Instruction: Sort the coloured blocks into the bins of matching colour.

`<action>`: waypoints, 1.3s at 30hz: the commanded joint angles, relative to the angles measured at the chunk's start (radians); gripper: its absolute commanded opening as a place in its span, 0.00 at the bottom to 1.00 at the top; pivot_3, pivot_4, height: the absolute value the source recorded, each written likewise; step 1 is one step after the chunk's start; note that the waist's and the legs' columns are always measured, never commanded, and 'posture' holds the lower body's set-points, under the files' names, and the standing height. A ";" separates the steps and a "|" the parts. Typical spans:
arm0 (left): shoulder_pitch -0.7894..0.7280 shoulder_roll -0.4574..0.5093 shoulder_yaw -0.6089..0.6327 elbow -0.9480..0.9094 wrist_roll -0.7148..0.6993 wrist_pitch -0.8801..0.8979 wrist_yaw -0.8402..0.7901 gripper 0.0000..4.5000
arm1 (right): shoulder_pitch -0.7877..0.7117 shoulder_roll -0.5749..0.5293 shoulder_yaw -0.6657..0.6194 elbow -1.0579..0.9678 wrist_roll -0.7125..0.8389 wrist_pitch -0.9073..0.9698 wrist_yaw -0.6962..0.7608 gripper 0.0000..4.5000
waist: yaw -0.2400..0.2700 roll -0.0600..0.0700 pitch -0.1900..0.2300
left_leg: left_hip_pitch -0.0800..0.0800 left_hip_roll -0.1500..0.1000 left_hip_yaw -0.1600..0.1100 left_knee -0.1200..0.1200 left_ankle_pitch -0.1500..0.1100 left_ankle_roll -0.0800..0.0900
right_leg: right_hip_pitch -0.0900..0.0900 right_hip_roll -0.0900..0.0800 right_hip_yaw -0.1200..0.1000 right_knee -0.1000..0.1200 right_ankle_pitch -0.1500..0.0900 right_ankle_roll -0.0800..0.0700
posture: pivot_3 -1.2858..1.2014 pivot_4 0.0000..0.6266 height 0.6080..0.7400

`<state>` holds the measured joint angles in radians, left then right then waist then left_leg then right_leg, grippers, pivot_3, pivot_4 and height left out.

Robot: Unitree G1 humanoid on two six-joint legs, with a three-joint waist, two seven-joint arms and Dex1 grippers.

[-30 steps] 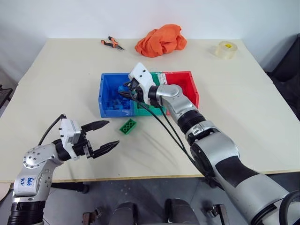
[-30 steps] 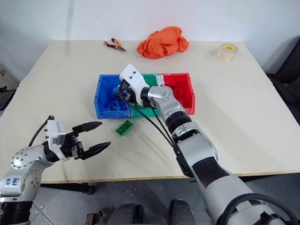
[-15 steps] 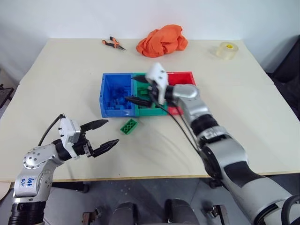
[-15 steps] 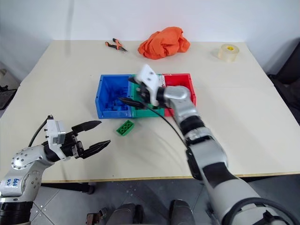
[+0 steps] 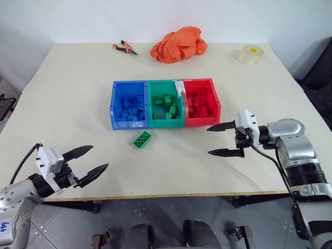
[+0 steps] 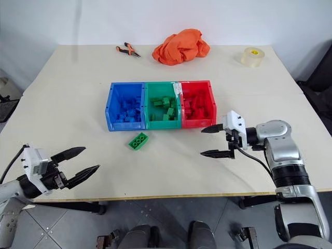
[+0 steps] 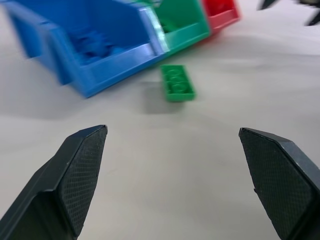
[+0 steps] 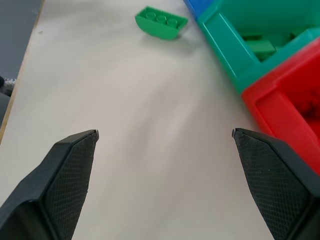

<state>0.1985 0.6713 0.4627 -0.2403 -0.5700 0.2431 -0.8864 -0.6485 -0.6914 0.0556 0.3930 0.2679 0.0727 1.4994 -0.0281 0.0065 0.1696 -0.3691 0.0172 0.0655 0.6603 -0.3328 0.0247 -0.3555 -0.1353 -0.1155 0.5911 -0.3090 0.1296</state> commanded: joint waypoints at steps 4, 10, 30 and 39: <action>-0.062 0.014 -0.079 -0.146 0.016 0.202 0.181 1.00 | 0.013 0.009 -0.028 -0.070 0.030 0.041 -0.061 1.00 | 0.006 0.000 0.000 | 0.000 -0.001 0.000 0.000 0.000 0.000 | 0.000 -0.001 0.002 0.000 0.000 0.000 | 0.52 0.24 1.00; -0.262 -0.063 -0.289 -0.091 0.120 0.228 0.269 1.00 | 0.026 0.035 -0.023 -0.127 0.039 0.071 -0.102 1.00 | 0.023 -0.001 -0.001 | 0.000 -0.002 0.000 0.001 0.000 0.001 | 0.000 0.002 0.001 0.001 0.000 0.000 | 0.52 0.24 1.00; -0.594 -0.232 -0.549 0.346 0.360 0.048 0.231 0.96 | 0.151 0.017 -0.065 -0.300 0.083 0.128 -0.226 1.00 | 0.033 -0.002 -0.001 | -0.001 -0.003 0.002 0.003 0.001 0.002 | 0.000 0.005 -0.009 0.002 0.001 0.001 | 0.52 0.24 1.00; -0.615 -0.233 -0.555 0.341 0.353 0.047 0.173 0.39 | 0.149 0.012 -0.068 -0.296 0.083 0.119 -0.254 1.00 | 0.035 -0.002 -0.001 | -0.001 -0.003 0.002 0.003 0.001 0.003 | 0.001 0.005 -0.009 0.002 0.001 0.001 | 0.52 0.24 1.00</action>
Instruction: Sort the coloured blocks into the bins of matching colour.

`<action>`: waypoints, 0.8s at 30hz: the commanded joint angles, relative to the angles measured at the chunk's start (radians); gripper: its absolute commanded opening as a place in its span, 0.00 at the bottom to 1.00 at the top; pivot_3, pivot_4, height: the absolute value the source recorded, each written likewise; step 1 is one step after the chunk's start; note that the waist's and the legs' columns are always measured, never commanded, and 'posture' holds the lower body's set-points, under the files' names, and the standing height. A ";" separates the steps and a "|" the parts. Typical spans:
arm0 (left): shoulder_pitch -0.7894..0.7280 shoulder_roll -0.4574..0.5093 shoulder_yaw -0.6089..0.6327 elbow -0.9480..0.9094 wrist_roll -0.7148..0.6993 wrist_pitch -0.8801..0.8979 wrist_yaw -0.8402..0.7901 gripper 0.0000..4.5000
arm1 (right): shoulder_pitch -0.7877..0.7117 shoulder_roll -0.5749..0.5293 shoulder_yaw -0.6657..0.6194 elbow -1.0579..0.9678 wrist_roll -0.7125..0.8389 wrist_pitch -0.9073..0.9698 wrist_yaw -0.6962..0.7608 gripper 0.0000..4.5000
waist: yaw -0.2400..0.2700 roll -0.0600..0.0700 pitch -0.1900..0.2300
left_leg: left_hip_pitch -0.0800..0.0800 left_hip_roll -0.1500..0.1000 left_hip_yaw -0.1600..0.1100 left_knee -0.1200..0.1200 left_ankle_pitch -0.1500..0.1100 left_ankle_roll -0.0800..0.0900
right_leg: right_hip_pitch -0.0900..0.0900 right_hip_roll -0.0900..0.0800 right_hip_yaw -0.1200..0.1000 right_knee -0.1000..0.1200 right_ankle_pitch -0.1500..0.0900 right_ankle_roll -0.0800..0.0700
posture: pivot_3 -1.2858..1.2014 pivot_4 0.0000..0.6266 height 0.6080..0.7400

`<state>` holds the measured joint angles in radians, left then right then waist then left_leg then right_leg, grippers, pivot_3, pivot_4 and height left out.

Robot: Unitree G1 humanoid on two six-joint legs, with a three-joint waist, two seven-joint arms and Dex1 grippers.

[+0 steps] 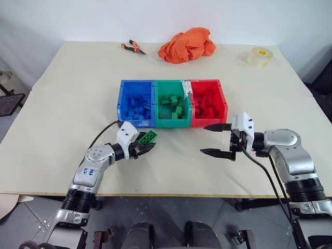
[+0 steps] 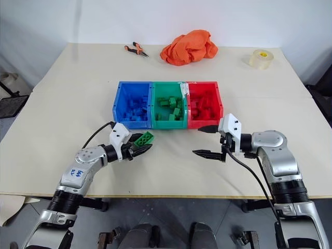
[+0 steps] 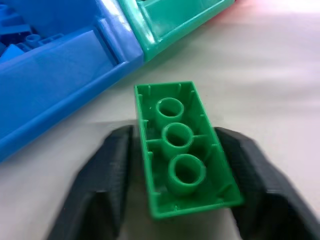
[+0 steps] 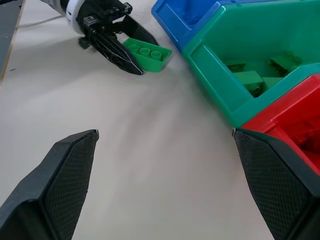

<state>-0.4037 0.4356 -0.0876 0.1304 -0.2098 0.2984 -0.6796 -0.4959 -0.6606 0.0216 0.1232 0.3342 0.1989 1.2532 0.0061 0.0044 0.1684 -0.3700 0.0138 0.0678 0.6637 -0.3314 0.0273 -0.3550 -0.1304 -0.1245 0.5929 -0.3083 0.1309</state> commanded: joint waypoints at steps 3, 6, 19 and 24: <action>-0.018 0.006 -0.015 -0.062 -0.020 -0.004 -0.078 0.34 | -0.006 -0.017 -0.035 -0.023 0.016 -0.010 -0.016 1.00 | 0.000 0.000 0.000 | 0.000 0.000 0.000 0.000 0.000 0.000 | 0.000 0.000 0.000 0.000 0.000 0.000 | 0.52 0.24 1.00; -0.024 -0.005 -0.034 -0.124 -0.037 0.021 -0.112 0.34 | 0.000 -0.016 -0.039 -0.027 0.018 -0.012 -0.028 1.00 | 0.002 0.000 0.000 | 0.000 0.000 0.000 0.000 0.000 0.000 | 0.000 0.000 0.000 0.000 0.000 0.000 | 0.52 0.24 1.00; -0.408 -0.214 -0.006 0.142 0.047 -0.092 0.102 0.34 | 0.096 -0.033 -0.167 -0.119 0.083 0.028 -0.128 1.00 | 0.023 -0.002 0.000 | -0.001 -0.002 0.000 0.001 0.001 0.002 | 0.002 0.000 0.000 -0.002 0.002 0.003 | 0.52 0.24 1.00; -0.562 -0.244 0.007 0.448 0.096 -0.232 0.137 0.63 | 0.139 -0.037 -0.203 -0.160 0.089 0.034 -0.173 1.00 | 0.018 -0.002 0.001 | -0.001 -0.003 0.001 0.001 0.001 0.002 | 0.001 0.000 -0.003 -0.003 0.002 0.003 | 0.52 0.24 1.00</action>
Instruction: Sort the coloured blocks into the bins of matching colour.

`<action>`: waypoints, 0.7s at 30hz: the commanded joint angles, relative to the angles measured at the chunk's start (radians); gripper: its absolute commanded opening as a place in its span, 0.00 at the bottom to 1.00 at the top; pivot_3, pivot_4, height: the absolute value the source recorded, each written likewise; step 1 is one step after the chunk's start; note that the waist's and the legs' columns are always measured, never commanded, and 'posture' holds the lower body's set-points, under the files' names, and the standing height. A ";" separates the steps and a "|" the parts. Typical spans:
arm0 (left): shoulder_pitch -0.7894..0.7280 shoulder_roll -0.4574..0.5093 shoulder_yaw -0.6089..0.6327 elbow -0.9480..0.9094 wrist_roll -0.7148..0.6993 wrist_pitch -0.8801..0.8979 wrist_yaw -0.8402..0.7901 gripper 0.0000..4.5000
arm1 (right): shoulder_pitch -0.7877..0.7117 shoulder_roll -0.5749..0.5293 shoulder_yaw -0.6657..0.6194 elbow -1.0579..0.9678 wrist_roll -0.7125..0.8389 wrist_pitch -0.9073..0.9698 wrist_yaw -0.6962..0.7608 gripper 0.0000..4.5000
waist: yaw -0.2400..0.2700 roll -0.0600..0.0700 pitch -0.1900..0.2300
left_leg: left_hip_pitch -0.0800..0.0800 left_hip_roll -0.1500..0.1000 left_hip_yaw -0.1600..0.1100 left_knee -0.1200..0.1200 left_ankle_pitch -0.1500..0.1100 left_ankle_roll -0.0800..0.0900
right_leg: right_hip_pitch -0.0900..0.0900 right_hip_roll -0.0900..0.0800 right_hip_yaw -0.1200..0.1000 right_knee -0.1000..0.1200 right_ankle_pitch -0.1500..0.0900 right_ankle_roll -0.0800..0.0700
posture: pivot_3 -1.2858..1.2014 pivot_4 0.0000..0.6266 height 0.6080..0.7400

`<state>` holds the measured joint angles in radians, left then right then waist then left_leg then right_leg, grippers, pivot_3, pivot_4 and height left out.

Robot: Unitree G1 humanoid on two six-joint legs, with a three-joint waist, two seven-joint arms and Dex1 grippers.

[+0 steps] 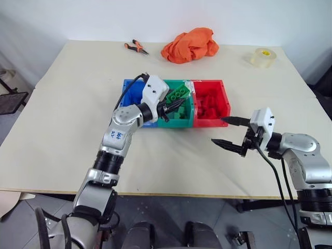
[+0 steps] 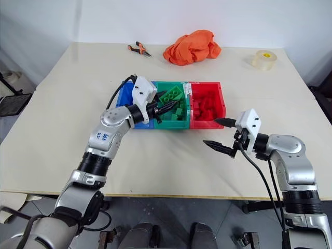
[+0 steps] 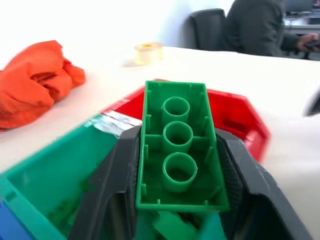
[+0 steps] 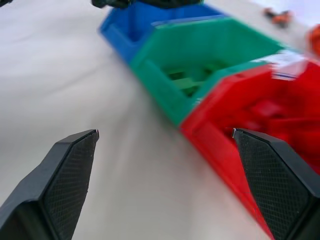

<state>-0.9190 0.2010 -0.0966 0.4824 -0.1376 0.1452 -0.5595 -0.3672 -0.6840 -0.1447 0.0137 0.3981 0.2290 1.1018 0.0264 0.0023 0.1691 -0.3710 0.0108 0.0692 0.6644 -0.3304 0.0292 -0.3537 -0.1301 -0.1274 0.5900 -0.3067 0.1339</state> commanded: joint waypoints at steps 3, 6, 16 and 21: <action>-0.090 -0.013 0.023 0.198 0.037 -0.150 0.013 0.82 | 0.017 -0.012 -0.064 -0.063 0.035 0.009 -0.056 1.00 | -0.001 0.000 0.000 | 0.000 0.000 0.001 0.000 0.000 0.000 | -0.001 0.000 -0.001 0.000 0.000 0.000 | 0.52 0.24 1.00; -0.087 0.004 0.022 0.200 0.029 -0.157 -0.036 0.99 | 0.016 -0.017 -0.083 -0.058 0.043 0.009 -0.072 1.00 | -0.001 0.000 0.000 | 0.000 0.001 0.001 0.000 0.000 0.000 | -0.001 -0.001 -0.001 0.000 0.000 0.000 | 0.52 0.24 1.00; 0.321 0.257 0.090 -0.457 -0.238 0.168 -0.372 0.99 | -0.016 -0.049 -0.080 0.006 0.066 0.025 -0.020 1.00 | -0.019 0.000 0.000 | 0.000 0.003 0.001 0.000 0.000 0.000 | -0.002 0.000 0.001 0.001 0.000 0.000 | 0.52 0.24 1.00; 0.544 0.441 0.226 -0.603 -0.324 0.241 -0.428 0.99 | -0.070 -0.079 -0.056 0.124 0.042 -0.006 0.045 1.00 | -0.023 0.000 0.000 | 0.001 0.004 -0.001 0.000 0.000 0.000 | -0.001 0.000 0.001 0.001 0.000 -0.001 | 0.52 0.24 1.00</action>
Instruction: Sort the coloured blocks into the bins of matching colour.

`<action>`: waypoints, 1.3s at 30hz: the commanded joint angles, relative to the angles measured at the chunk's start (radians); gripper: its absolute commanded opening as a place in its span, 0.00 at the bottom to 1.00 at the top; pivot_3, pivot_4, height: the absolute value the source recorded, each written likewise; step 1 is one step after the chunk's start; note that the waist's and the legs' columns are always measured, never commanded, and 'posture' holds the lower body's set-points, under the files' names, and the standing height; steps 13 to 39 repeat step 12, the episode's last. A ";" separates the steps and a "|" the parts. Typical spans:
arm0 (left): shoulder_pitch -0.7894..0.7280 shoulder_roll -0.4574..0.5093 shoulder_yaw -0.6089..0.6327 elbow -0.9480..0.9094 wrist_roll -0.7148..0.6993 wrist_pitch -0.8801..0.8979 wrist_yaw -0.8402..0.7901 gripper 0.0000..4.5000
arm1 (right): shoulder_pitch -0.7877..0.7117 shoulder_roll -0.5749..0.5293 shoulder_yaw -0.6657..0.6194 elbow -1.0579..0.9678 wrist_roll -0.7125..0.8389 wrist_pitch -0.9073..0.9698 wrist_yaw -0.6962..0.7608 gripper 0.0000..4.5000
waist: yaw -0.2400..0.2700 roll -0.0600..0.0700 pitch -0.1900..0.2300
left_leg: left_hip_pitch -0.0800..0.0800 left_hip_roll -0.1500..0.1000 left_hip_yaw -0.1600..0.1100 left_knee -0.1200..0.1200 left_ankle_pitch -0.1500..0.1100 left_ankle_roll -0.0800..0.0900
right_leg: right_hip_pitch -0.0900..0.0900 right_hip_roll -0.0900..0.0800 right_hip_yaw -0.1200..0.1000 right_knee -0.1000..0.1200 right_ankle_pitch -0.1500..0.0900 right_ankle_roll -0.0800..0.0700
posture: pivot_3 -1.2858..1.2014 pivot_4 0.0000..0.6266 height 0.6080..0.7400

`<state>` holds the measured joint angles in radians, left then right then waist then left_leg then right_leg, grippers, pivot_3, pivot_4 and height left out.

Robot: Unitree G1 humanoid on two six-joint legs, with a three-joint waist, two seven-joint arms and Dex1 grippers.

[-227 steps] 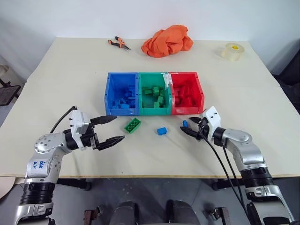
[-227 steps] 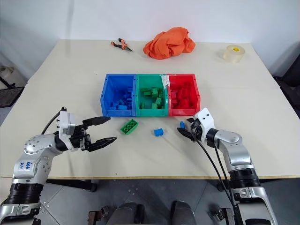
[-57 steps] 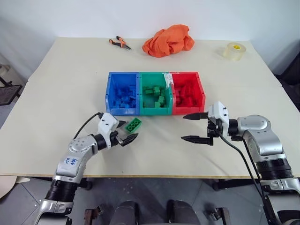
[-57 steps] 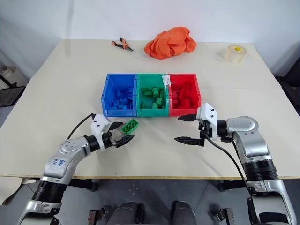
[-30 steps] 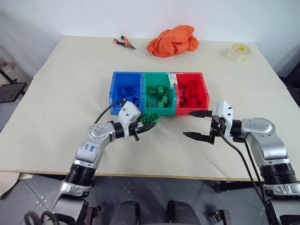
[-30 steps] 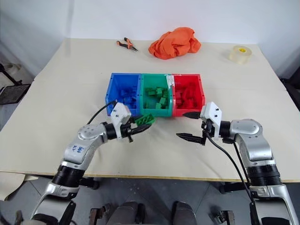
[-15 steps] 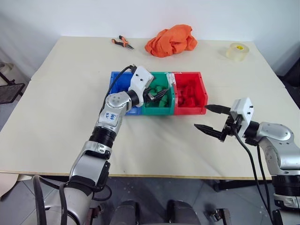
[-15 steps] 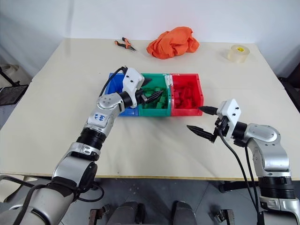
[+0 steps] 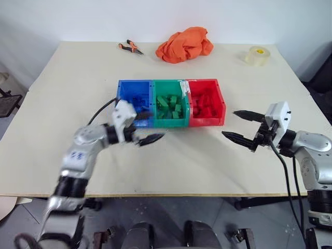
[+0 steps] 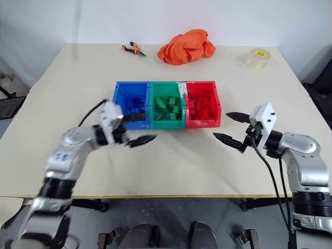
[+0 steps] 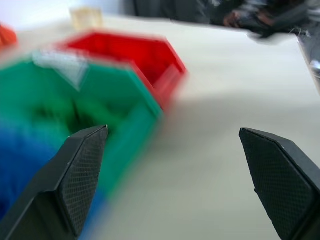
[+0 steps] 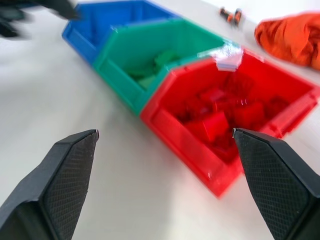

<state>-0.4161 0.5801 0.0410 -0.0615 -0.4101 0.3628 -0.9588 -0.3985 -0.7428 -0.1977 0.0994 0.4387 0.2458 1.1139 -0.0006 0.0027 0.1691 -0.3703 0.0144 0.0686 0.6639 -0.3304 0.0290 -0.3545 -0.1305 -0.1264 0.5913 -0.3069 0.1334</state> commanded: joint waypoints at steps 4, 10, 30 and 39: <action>0.153 0.163 0.193 -0.027 -0.078 0.019 -0.080 0.99 | -0.081 -0.048 0.012 0.139 -0.019 -0.046 0.094 1.00 | 0.006 0.000 0.000 | 0.000 -0.001 -0.001 0.001 0.000 0.000 | 0.001 -0.001 0.000 0.000 0.000 0.000 | 0.52 0.24 1.00; 0.175 0.227 0.275 0.055 -0.091 0.006 -0.104 0.99 | -0.135 -0.073 0.041 0.278 -0.064 -0.106 0.163 1.00 | 0.007 0.001 0.000 | 0.000 -0.001 -0.002 0.000 0.000 0.000 | 0.001 -0.002 -0.001 0.000 0.000 0.000 | 0.52 0.24 1.00; 0.173 0.235 0.282 0.073 -0.093 -0.004 -0.116 0.99 | -0.151 -0.071 0.043 0.305 -0.072 -0.119 0.172 1.00 | 0.004 0.001 0.000 | 0.000 -0.001 -0.002 0.000 0.000 0.000 | 0.001 -0.002 -0.001 0.000 0.000 0.000 | 0.52 0.24 1.00; 0.173 0.235 0.282 0.073 -0.093 -0.004 -0.116 0.99 | -0.151 -0.071 0.043 0.305 -0.072 -0.119 0.172 1.00 | 0.004 0.001 0.000 | 0.000 -0.001 -0.002 0.000 0.000 0.000 | 0.001 -0.002 -0.001 0.000 0.000 0.000 | 0.52 0.24 1.00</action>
